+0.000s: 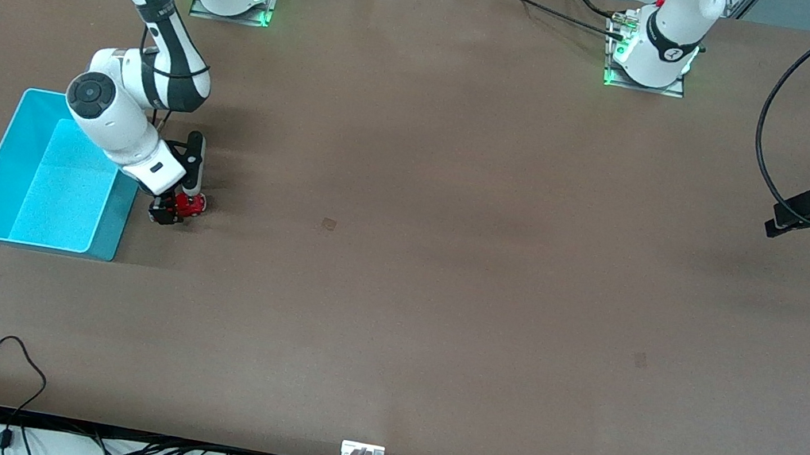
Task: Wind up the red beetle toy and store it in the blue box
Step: 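Lower the right gripper and grasp the red car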
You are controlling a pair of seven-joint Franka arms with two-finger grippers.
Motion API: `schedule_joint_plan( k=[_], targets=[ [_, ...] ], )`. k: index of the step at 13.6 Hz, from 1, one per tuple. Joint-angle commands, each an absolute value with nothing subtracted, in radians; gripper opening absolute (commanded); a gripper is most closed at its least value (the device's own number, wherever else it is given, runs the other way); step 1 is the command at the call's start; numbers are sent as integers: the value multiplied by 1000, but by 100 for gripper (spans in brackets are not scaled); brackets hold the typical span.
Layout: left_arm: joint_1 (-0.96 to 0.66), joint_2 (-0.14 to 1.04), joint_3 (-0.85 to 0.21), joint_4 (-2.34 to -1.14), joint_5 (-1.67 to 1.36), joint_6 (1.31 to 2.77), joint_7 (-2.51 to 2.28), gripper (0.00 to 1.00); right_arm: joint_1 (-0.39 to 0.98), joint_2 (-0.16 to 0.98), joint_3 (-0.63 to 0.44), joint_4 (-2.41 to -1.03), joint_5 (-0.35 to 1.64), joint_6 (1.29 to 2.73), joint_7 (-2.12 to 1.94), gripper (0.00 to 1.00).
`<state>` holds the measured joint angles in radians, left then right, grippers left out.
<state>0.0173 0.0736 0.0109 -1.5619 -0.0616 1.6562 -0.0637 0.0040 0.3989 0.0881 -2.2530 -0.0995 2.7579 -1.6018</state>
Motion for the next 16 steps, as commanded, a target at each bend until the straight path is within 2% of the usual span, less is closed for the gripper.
schedule_joint_plan(
  k=[1,3,5,6,7,11,16],
  targets=[
    [15,72,11,-1545,-42,1640,-48,100,2,410,89,-2241,-114,2769,-1615,67],
    [9,71,8,-1545,-17,1638,-48,100,-2,410,89,-2241,-112,2769,-1615,47],
    [11,71,9,-1545,-18,1634,-46,100,-3,410,89,-2240,-109,2769,-1614,14],
    [12,69,9,-1545,-18,1632,-48,100,-5,410,87,-2241,-100,2769,-1602,3],
    [12,69,11,-1545,-20,1631,-46,100,-6,408,87,-2241,-94,2767,-1588,0],
    [12,69,11,-1545,-28,1632,-46,100,6,347,89,-2240,-94,2741,-1389,0],
    [12,71,9,-1548,-31,1635,-46,100,11,158,91,-2237,-92,2544,-944,0]
  ],
)
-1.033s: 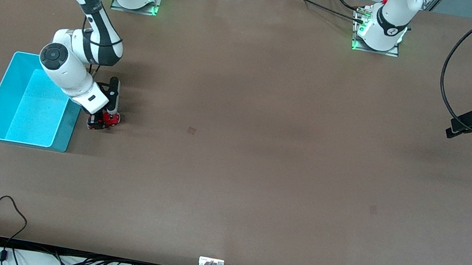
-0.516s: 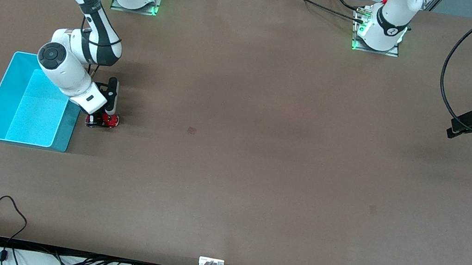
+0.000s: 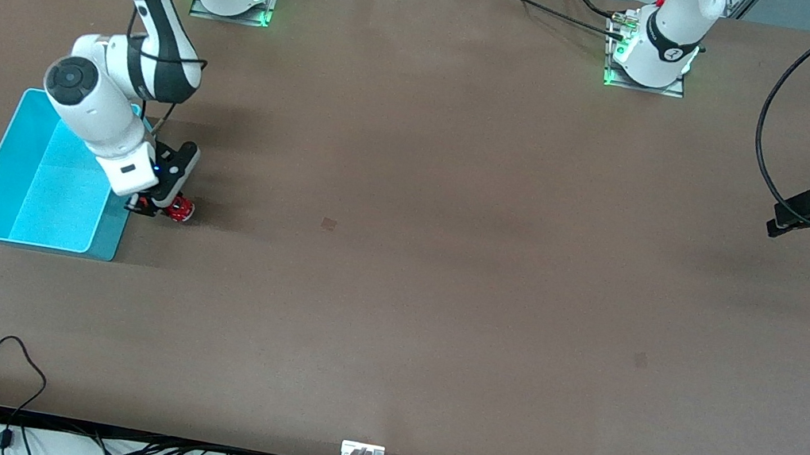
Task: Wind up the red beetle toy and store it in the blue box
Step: 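Lower the right gripper and grasp the red car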
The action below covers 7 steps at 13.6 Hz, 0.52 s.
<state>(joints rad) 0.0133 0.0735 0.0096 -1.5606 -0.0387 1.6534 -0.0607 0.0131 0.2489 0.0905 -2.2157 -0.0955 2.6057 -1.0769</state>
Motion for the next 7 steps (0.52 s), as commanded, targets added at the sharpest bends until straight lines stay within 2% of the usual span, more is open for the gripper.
schedule_joint_plan(
  k=[1,6,7],
  targets=[
    [12,71,9,-1548,-31,1635,-48,100,2,134,91,-2237,-91,2530,-872,0],
    [9,71,3,-1545,-28,1635,-48,100,-98,57,89,-2237,-81,2436,-551,0],
    [15,71,3,-1546,-28,1635,-48,100,-109,40,89,-2237,-80,2371,-466,0]
  ],
)
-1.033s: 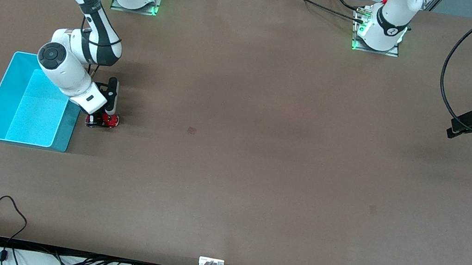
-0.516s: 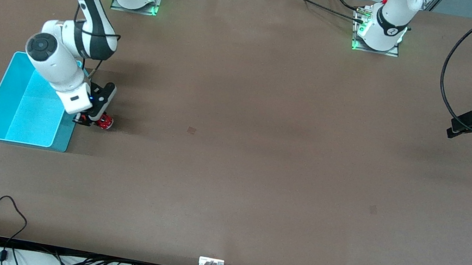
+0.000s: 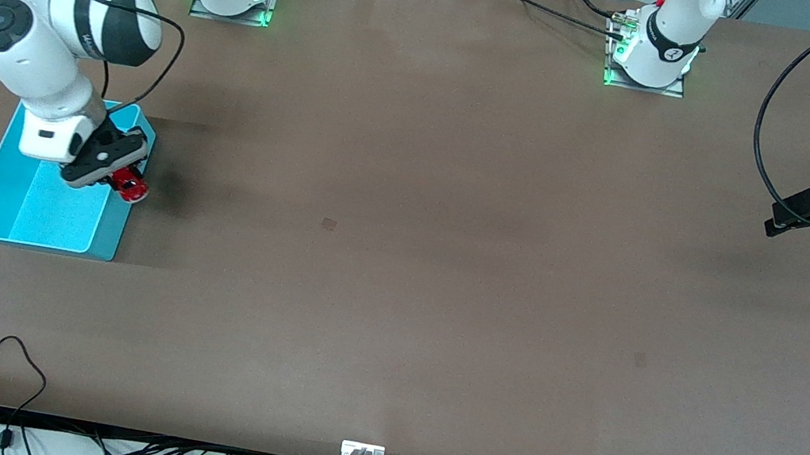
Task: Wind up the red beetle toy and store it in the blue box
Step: 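Lift the car with the right gripper over the blue box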
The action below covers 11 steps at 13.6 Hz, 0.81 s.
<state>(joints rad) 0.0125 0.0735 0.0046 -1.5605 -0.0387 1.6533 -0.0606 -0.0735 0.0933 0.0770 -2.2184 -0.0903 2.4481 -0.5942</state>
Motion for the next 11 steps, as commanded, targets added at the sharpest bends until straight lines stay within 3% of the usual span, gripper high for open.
schedule_joint_plan(
  k=[1,6,11],
  targets=[
    [20,71,5,-1548,-28,1635,-48,100,-110,29,86,-2237,-81,2324,-371,0],
    [21,71,6,-1545,-26,1640,-48,100,-233,40,57,-2237,-81,2293,-229,0],
    [21,71,3,-1545,-29,1635,1,100,-233,138,-38,-2235,-86,2341,-210,0]
  ],
)
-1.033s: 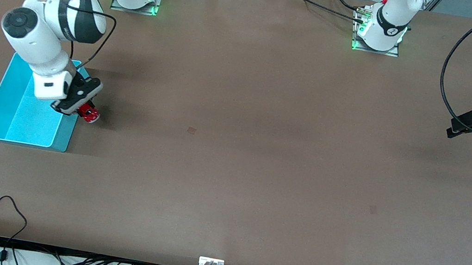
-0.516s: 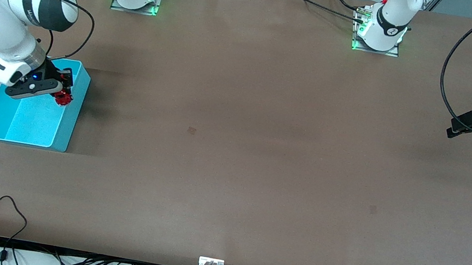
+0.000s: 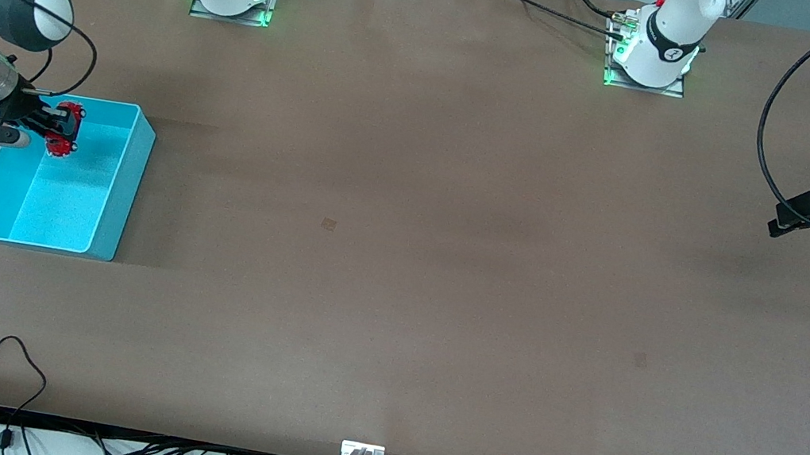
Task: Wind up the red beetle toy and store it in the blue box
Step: 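Lift the car with the right gripper over the blue box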
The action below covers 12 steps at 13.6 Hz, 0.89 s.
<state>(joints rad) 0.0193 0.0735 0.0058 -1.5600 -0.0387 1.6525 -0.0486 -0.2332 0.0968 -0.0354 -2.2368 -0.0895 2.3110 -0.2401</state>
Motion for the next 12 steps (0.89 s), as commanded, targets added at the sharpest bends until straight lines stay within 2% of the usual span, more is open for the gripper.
schedule_joint_plan(
  k=[1,8,10,11,12],
  targets=[
    [23,69,5,-1549,-31,1632,36,100,-235,165,-38,-2235,-86,2359,-200,0],
    [20,68,3,-1548,-31,1615,-58,100,-248,245,-40,-2244,-91,2394,-210,0],
    [21,67,3,-1549,-37,1615,-60,100,-262,264,-43,-2243,-94,2404,-215,12],
    [21,67,3,-1549,-40,1615,-60,100,-264,271,-43,-2243,-94,2404,-216,27],
    [21,66,3,-1549,-40,1615,-60,100,-264,272,-43,-2243,-94,2404,-216,34]
  ],
)
